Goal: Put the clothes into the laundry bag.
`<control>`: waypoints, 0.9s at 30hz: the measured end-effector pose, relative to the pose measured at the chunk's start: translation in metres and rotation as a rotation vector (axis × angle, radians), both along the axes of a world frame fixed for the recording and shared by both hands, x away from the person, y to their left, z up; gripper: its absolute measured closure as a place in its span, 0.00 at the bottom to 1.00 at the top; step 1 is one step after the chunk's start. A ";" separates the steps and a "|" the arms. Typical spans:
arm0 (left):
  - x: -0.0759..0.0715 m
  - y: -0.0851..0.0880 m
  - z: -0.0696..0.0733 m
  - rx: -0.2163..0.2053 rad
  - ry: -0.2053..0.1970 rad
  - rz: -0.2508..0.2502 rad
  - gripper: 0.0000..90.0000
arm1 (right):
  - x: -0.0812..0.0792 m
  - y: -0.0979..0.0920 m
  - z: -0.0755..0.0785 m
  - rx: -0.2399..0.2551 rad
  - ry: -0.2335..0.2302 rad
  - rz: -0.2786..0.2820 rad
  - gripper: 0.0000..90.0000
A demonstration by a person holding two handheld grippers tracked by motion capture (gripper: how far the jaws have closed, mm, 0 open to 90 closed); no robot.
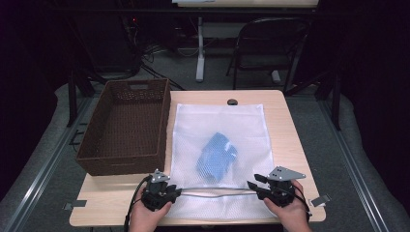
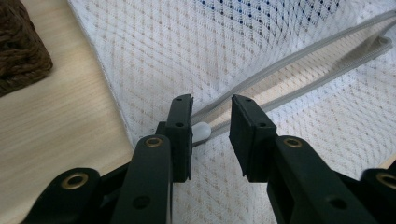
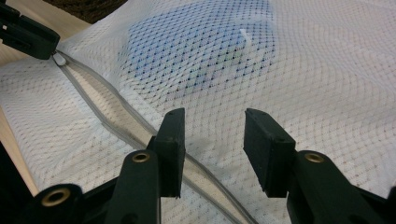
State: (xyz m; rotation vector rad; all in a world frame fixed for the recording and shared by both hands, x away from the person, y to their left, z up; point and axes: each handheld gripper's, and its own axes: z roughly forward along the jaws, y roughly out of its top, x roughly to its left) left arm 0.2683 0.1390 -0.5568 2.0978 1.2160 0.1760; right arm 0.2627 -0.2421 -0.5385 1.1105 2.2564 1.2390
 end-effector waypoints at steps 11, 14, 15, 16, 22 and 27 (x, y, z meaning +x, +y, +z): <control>0.008 0.014 0.001 -0.001 -0.005 0.065 0.67 | 0.001 0.002 -0.001 -0.001 0.001 0.006 0.65; 0.011 0.015 0.000 0.011 -0.007 0.077 0.65 | 0.001 0.002 -0.002 0.001 0.006 0.005 0.65; 0.012 0.015 -0.001 0.021 -0.007 0.076 0.64 | 0.001 0.002 -0.002 0.000 0.006 0.005 0.65; 0.013 0.014 -0.002 0.030 -0.005 0.083 0.63 | 0.001 0.002 -0.002 0.001 0.007 0.003 0.65; 0.020 0.015 -0.008 0.041 0.011 0.098 0.60 | 0.001 0.004 -0.002 0.002 0.006 0.008 0.65; 0.022 0.017 -0.012 0.040 0.017 0.114 0.57 | 0.001 0.003 -0.002 0.002 0.006 0.008 0.64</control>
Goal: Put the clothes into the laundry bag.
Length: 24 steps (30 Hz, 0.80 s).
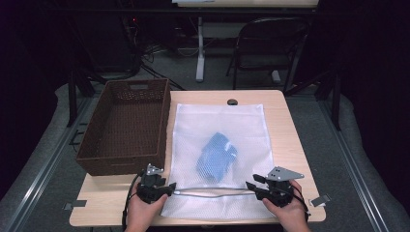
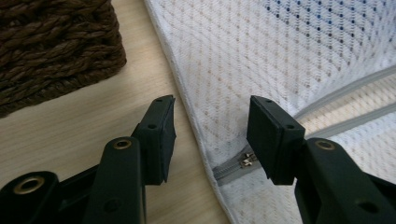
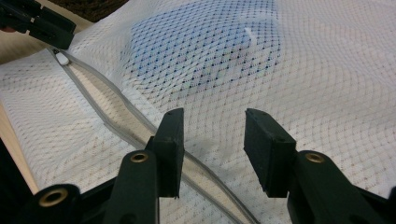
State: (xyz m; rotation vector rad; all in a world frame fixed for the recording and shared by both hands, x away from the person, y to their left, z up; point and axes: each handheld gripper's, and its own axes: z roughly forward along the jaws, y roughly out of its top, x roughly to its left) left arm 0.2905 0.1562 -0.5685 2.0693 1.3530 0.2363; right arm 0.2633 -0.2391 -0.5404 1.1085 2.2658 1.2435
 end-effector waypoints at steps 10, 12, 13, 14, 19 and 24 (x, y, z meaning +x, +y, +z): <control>-0.001 -0.007 -0.003 0.036 -0.024 -0.016 0.57 | 0.000 0.001 0.000 -0.001 0.002 0.004 0.64; -0.002 -0.009 -0.003 0.045 -0.027 -0.020 0.57 | 0.000 0.000 -0.001 -0.002 0.003 0.004 0.64; -0.002 -0.010 -0.003 0.050 -0.033 -0.024 0.58 | 0.000 0.000 -0.001 -0.002 0.002 0.004 0.64; -0.002 -0.011 -0.003 0.054 -0.036 -0.029 0.58 | 0.000 0.001 -0.001 -0.001 0.002 0.004 0.64; -0.005 -0.017 -0.004 0.101 -0.069 -0.040 0.61 | 0.000 0.001 -0.001 -0.003 0.003 0.008 0.64; -0.006 -0.020 -0.004 0.107 -0.081 -0.066 0.71 | 0.000 0.001 -0.001 -0.003 0.002 0.009 0.64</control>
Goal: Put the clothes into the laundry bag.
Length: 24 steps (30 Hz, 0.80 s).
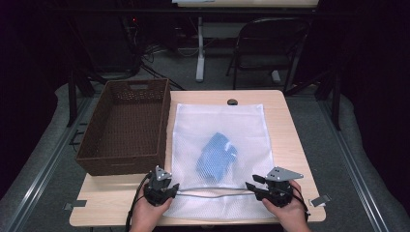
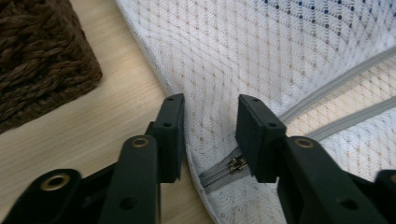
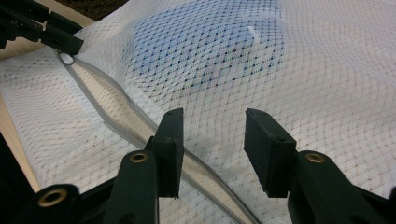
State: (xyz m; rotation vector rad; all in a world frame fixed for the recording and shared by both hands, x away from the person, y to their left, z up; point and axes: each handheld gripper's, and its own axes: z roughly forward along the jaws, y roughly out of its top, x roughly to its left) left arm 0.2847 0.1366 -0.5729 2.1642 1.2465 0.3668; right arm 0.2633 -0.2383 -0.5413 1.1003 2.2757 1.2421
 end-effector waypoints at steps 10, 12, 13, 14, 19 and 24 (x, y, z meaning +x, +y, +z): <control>0.004 0.004 -0.001 -0.042 0.018 0.006 0.91 | 0.000 0.000 0.000 -0.004 -0.005 0.004 0.64; 0.005 0.004 -0.001 -0.051 0.026 0.011 0.94 | -0.001 0.001 0.000 -0.002 -0.007 0.005 0.64; 0.005 0.004 -0.001 -0.054 0.031 0.009 0.96 | -0.001 0.001 0.001 -0.002 -0.009 0.003 0.64; 0.006 0.004 0.000 -0.049 0.034 0.001 0.97 | -0.001 0.001 0.001 0.002 -0.012 0.004 0.64; 0.009 0.004 0.002 -0.045 0.054 -0.011 0.99 | -0.002 0.000 0.002 0.003 -0.017 0.004 0.64; 0.009 0.005 0.002 -0.048 0.057 -0.018 0.99 | -0.001 0.000 0.003 -0.005 -0.033 0.008 0.65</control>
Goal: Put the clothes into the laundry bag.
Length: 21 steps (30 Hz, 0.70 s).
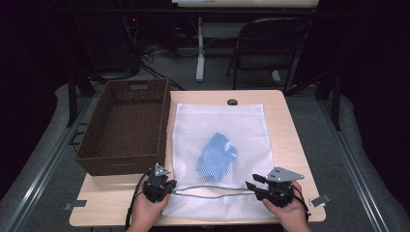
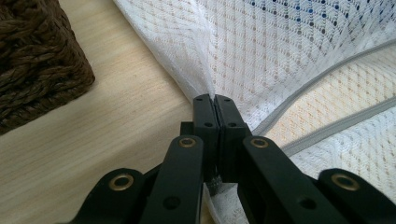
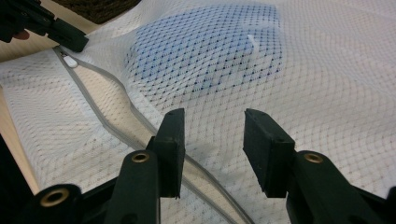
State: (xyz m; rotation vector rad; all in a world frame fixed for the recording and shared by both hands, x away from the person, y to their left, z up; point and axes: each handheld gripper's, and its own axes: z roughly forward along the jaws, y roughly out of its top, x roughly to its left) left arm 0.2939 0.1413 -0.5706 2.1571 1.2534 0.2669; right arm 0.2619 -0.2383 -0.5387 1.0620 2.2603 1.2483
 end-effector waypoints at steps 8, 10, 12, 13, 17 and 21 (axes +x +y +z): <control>0.001 0.002 0.005 -0.035 0.025 -0.001 1.00 | -0.001 0.001 0.000 -0.021 -0.012 -0.001 0.64; 0.002 0.002 0.007 -0.039 0.027 -0.001 1.00 | 0.000 0.001 -0.001 -0.018 0.003 -0.005 0.63; 0.002 0.001 0.010 -0.035 0.028 -0.008 1.00 | 0.000 0.001 -0.002 -0.016 0.013 -0.003 0.63; 0.003 0.001 0.011 -0.026 0.023 -0.015 1.00 | 0.000 0.002 -0.002 -0.011 0.017 0.006 0.64; 0.004 -0.001 0.017 -0.032 0.020 -0.016 1.00 | 0.000 0.003 -0.001 0.014 0.019 0.016 0.64; 0.006 -0.002 0.023 -0.041 0.018 -0.028 1.00 | 0.002 0.005 -0.002 0.018 0.047 0.021 0.66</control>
